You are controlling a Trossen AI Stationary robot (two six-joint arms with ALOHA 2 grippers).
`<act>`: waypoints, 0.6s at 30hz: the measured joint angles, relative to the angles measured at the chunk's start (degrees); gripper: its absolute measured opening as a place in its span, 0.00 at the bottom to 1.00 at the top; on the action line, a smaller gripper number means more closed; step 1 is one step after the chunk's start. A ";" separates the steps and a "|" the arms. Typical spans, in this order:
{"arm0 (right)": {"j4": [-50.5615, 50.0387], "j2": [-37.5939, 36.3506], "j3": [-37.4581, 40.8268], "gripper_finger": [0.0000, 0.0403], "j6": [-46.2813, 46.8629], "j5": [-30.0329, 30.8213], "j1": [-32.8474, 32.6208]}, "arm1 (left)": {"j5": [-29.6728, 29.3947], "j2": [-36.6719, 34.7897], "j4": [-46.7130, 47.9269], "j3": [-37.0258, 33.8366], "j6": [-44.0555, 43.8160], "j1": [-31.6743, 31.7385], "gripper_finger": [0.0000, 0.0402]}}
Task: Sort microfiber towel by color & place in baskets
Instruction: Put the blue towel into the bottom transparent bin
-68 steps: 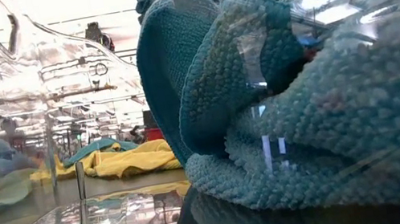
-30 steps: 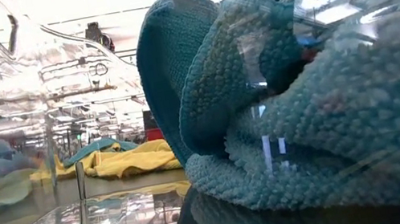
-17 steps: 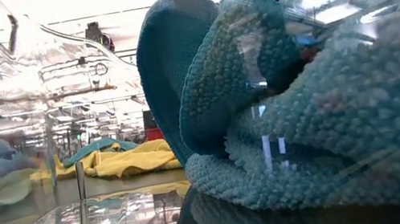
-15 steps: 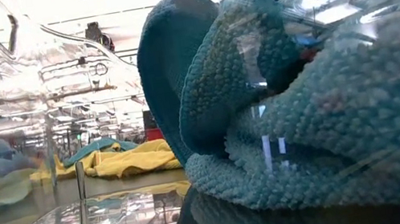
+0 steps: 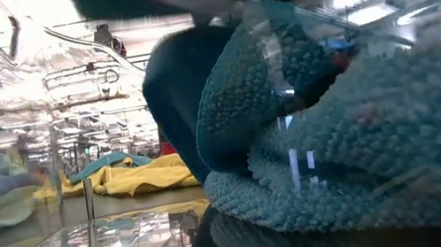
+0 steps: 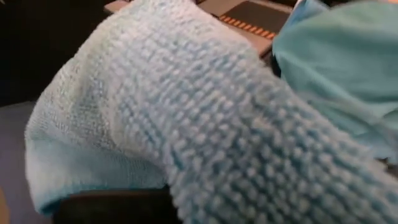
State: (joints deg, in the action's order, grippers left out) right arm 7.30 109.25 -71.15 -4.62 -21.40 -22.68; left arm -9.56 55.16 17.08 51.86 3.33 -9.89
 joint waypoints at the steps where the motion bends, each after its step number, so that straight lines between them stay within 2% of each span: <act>1: -0.19 0.92 -0.50 0.02 0.59 0.03 -0.04 | -0.01 0.00 0.01 -0.01 -0.01 0.00 0.56; 8: -0.10 6.36 -1.67 0.02 4.86 0.42 -0.04 | -0.15 0.00 0.00 -0.02 -0.48 0.00 0.56; 18: 0.04 8.22 -1.93 0.02 6.20 2.59 -0.01 | -0.17 0.00 0.99 0.00 -1.55 0.00 0.56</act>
State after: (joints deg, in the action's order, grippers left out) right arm 7.34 117.47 -73.08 1.58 -18.80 -22.69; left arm -9.74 55.16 18.07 51.86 1.78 -9.89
